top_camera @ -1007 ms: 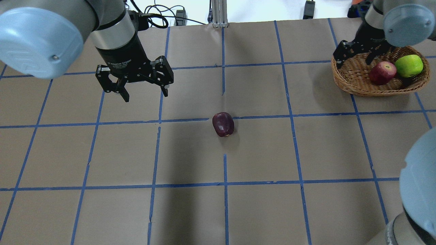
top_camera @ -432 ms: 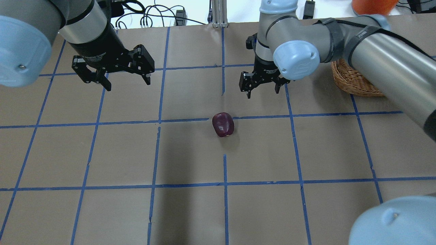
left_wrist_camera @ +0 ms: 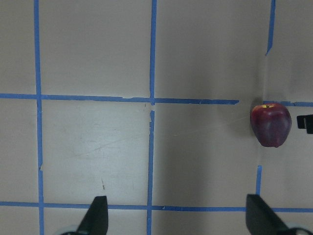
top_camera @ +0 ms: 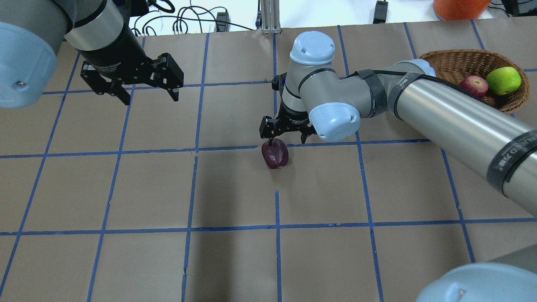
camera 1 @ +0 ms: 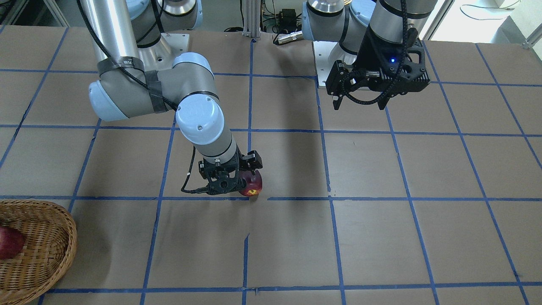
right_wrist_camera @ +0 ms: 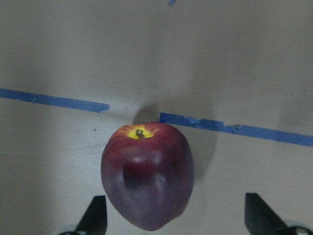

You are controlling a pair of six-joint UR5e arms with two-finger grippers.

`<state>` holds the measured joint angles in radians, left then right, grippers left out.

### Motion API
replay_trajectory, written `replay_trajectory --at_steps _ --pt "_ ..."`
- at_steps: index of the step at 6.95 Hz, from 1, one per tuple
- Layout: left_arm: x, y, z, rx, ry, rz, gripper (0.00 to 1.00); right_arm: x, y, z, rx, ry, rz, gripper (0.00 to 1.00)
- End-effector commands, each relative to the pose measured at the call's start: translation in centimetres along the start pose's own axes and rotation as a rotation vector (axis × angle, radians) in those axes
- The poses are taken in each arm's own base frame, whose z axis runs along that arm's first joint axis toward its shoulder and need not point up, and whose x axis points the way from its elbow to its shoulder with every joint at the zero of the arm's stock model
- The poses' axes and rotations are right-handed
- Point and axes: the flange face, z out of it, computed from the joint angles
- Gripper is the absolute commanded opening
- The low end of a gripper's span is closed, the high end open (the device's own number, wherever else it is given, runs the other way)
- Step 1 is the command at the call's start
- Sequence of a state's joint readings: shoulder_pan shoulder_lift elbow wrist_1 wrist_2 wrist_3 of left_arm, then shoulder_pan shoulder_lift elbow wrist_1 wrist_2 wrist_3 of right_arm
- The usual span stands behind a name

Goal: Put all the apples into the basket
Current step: 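Reach the right gripper to the dark red apple and close on it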

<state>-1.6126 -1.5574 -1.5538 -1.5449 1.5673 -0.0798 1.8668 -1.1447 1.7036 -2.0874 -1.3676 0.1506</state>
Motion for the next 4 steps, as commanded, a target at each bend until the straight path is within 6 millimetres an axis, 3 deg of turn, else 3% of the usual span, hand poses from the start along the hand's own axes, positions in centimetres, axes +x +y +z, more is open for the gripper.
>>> replay_trajectory --at_steps 1,3,4 --pt "0.0 0.0 -0.1 0.005 -0.001 -0.022 1.00 -2.0 0.3 2.9 0.004 -0.097 0.015 1.00" --pt "-0.3 0.0 -0.5 0.019 0.000 -0.092 1.00 -1.4 -0.2 6.9 -0.010 -0.085 0.020 1.00" --pt "-0.3 0.0 -0.5 0.019 0.000 -0.095 1.00 -1.2 0.1 7.8 0.048 -0.089 0.005 0.80"
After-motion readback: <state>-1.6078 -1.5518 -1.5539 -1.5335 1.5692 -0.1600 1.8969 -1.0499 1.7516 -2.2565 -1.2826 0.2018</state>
